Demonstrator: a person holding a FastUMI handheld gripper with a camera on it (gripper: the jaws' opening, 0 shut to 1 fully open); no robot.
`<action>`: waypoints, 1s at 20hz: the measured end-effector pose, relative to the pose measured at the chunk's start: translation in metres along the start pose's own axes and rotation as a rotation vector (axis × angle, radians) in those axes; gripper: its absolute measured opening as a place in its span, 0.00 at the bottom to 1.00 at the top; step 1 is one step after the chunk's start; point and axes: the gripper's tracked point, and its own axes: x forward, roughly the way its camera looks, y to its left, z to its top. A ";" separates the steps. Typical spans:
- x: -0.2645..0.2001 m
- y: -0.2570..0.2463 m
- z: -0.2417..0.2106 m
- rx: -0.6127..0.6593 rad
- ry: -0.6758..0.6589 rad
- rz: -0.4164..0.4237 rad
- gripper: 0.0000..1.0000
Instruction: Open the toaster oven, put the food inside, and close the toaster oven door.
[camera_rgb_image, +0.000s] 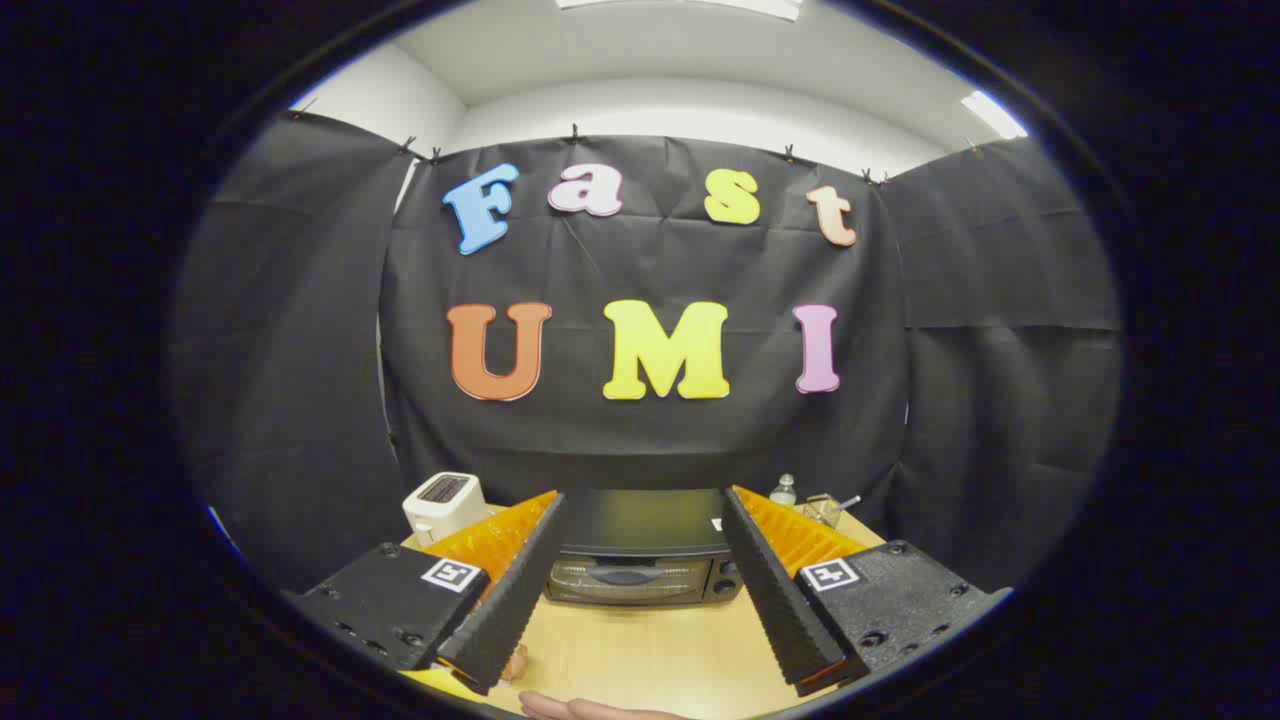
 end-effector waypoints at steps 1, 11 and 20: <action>0.002 -0.001 0.003 -0.004 -0.007 -0.006 1.00; 0.020 -0.026 -0.011 0.015 0.010 -0.052 1.00; 0.072 -0.040 -0.043 0.019 0.062 -0.073 1.00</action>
